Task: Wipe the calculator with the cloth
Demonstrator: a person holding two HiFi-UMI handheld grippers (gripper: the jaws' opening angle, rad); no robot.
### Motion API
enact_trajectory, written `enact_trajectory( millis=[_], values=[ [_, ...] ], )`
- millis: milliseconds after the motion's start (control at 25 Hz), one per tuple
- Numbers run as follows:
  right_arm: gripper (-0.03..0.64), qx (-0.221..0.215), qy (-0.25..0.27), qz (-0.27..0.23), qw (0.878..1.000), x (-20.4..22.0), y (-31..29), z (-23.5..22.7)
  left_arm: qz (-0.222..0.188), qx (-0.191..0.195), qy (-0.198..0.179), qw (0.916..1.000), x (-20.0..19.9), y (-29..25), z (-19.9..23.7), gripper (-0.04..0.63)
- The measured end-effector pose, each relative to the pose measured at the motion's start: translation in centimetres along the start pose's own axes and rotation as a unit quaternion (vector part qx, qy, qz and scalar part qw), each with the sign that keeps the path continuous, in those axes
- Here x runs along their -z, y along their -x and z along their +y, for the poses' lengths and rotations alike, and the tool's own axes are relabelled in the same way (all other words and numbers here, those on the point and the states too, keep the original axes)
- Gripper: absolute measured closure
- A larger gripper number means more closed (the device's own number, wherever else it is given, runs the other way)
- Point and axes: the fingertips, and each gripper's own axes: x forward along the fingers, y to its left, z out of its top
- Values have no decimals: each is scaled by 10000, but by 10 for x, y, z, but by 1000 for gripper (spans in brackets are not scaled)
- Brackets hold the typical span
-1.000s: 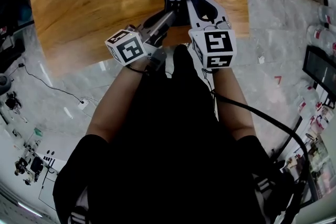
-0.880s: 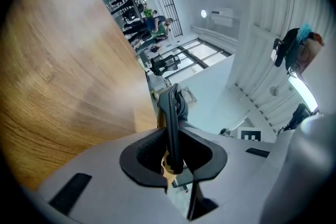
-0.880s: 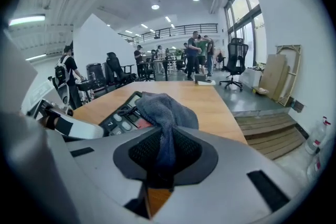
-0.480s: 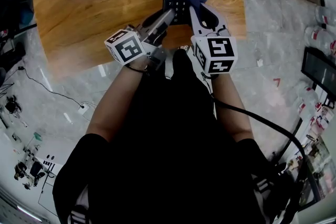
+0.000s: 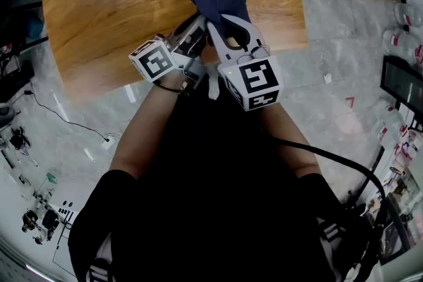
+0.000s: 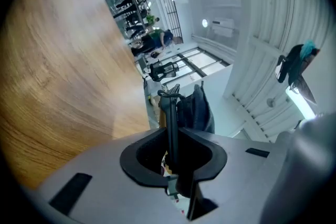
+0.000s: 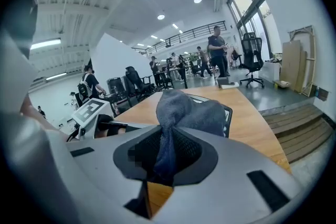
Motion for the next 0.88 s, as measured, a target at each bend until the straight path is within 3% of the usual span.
enact_trajectory(
  millis=[160,360,680,880],
  values=[
    [557,-236,-9,-5,9997,5,0,15,-263,192,507,9982,-12,4,3,522],
    [557,-225,-49,131,9996,19,1,11,-385,297,810,9955,-17,7,3,522],
    [557,355,-89,286,9989,29,12,-33,-437,300,901,9945,-16,10,3,522],
    [557,721,-67,134,9973,15,19,-61,-374,375,830,9951,-11,11,-6,522]
  ],
)
